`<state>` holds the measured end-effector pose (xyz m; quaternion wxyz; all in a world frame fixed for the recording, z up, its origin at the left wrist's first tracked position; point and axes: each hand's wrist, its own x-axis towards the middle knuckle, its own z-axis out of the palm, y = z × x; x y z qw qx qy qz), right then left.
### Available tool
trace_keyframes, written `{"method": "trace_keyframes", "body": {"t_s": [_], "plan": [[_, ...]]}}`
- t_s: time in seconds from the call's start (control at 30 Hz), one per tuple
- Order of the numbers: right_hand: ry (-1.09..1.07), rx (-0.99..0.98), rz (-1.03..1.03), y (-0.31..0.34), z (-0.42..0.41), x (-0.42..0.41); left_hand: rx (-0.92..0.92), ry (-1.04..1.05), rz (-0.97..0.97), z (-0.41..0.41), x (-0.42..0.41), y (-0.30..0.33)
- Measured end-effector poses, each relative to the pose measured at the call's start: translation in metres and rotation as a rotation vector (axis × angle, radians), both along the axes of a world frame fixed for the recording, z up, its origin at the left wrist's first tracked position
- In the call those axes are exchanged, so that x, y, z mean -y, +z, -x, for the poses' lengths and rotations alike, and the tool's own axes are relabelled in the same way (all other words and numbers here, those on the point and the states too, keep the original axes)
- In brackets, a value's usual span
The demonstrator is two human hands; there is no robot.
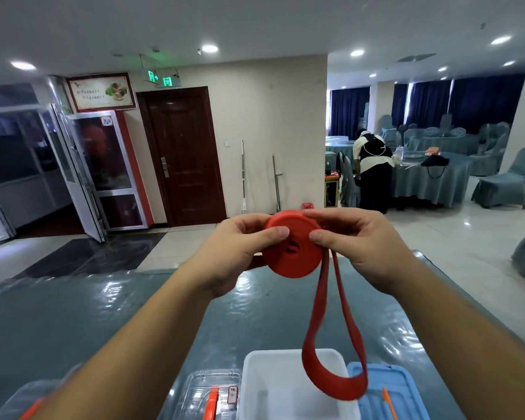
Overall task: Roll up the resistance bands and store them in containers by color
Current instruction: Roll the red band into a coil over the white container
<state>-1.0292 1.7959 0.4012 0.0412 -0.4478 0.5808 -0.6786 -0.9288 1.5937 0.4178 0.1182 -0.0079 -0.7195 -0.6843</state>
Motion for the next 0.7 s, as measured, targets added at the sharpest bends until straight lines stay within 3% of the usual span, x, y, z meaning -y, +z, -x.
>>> {"method": "trace_keyframes", "body": {"t_s": [0.2,0.33,0.5,0.7], "plan": [[0.068,-0.046,-0.109,0.004,-0.006,-0.005,0.09,-0.077,0.153,-0.004,-0.004,0.003],[-0.003,0.073,-0.033,-0.002,-0.008,0.0,0.037,-0.055,0.05,-0.005,-0.006,0.002],[0.026,0.012,-0.053,-0.004,-0.009,-0.006,0.015,-0.049,-0.03,-0.006,-0.011,-0.006],[0.067,0.026,-0.161,0.001,-0.007,-0.004,0.033,-0.004,0.158,-0.006,-0.008,0.001]]}}
